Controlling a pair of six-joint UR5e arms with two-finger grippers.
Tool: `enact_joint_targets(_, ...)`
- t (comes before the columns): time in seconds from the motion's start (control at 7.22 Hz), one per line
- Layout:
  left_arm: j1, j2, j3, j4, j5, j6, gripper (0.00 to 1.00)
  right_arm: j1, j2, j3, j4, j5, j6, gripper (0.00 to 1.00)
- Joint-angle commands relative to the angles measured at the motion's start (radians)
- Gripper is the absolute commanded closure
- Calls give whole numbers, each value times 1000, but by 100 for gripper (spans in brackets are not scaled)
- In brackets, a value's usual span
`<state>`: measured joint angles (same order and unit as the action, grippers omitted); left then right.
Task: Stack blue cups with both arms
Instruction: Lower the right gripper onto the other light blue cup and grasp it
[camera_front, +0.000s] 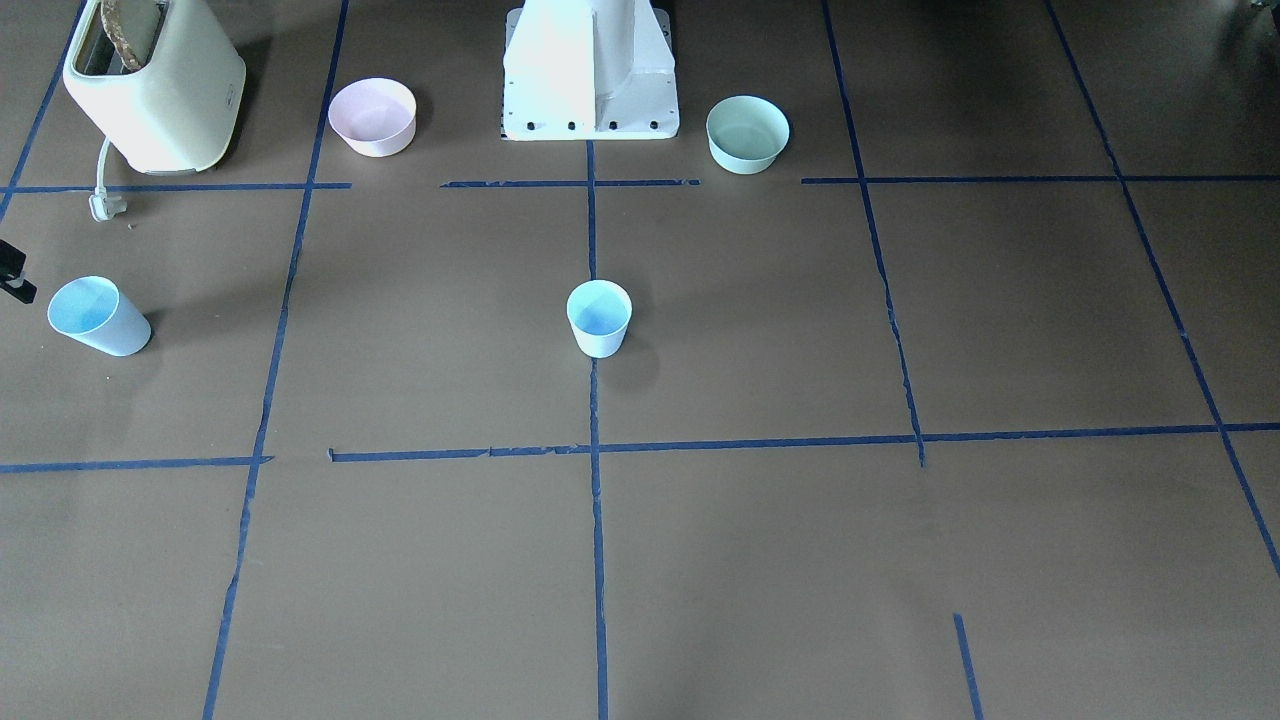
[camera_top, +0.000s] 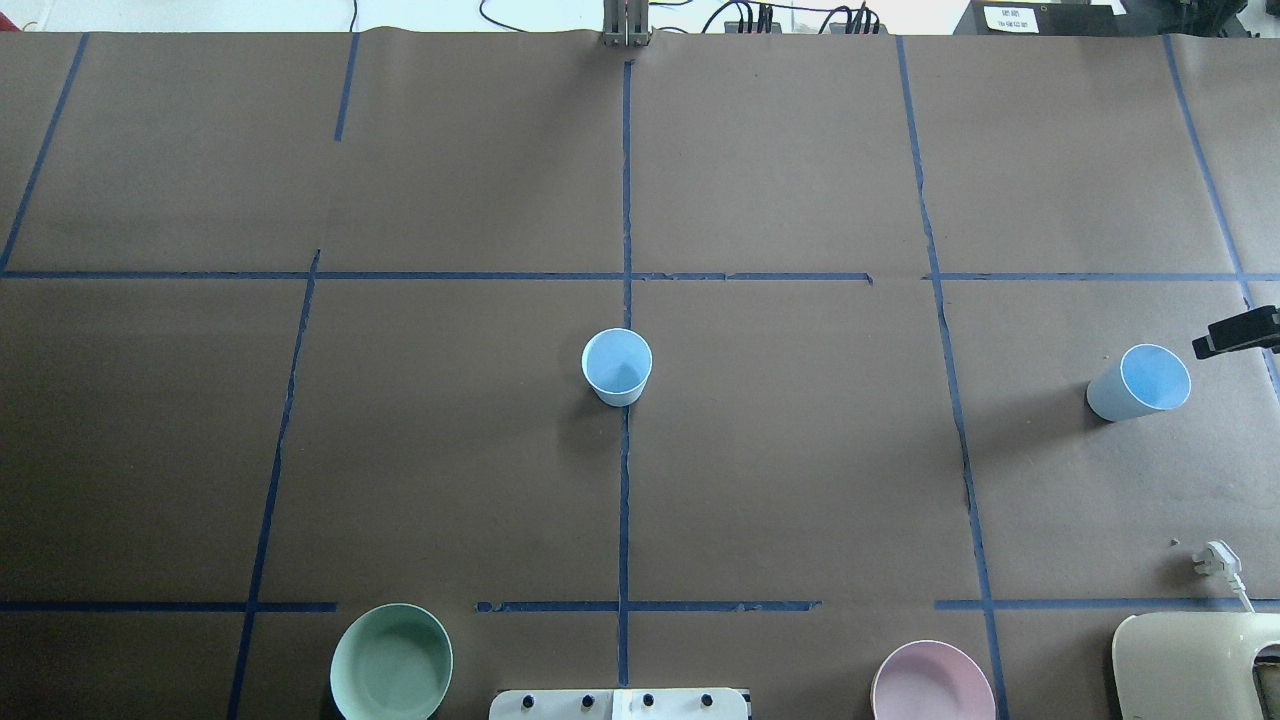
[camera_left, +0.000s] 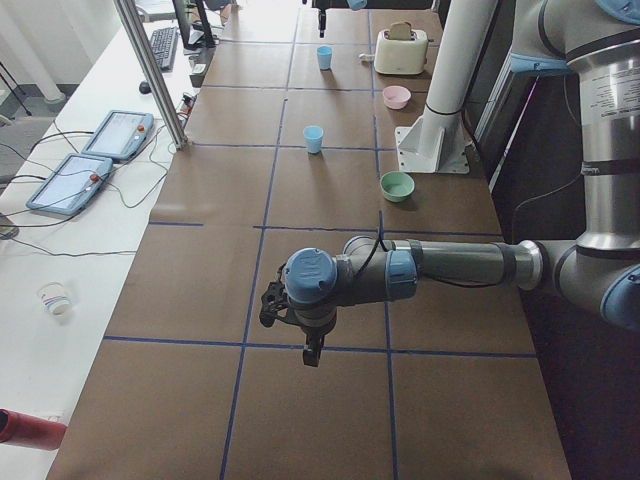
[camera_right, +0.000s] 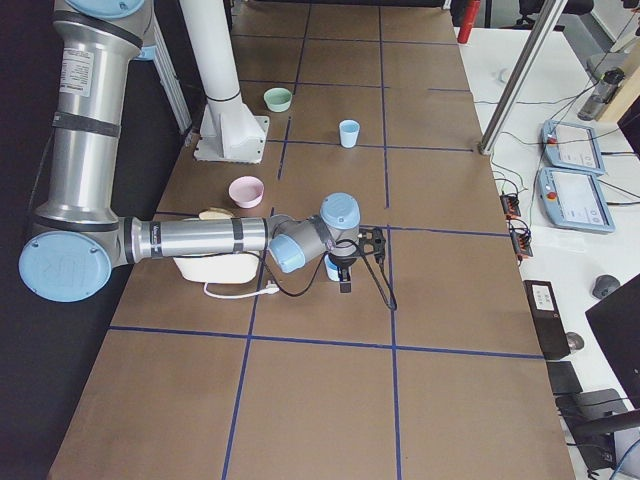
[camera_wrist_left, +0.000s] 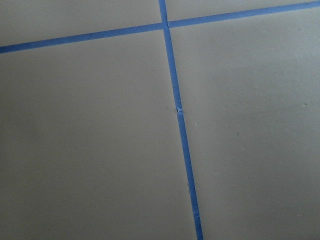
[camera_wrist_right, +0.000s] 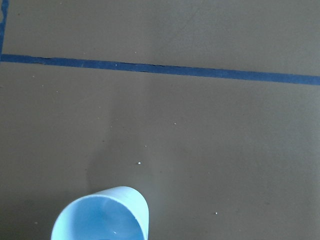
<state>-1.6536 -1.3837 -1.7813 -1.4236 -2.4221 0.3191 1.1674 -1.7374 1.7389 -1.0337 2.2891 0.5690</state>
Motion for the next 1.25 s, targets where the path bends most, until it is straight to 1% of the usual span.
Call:
enact_joint_targets(0.0,0,0,-3,-1,0,0,0,-61,-2,-28,83,-42,88,0)
enact_joint_targets(0.42,0,0,-3,0,0,0,0,-129,-2,-56,83,-79,88,0)
enact_joint_targets(0.55,0,0,-3,0,0,0,0,-150,1,-76,83,-98,88,17)
enact_joint_targets(0.69,0,0,-3,0,0,0,0,-152,9,-78,83,-99,88,68)
enact_joint_targets(0.83,0,0,-3,0,0,0,0,-152,9,-78,84,-97,88,98)
enact_joint_targets(1.11,0,0,-1,0,0,0,0,-150,10,-50,80,-83,94,100)
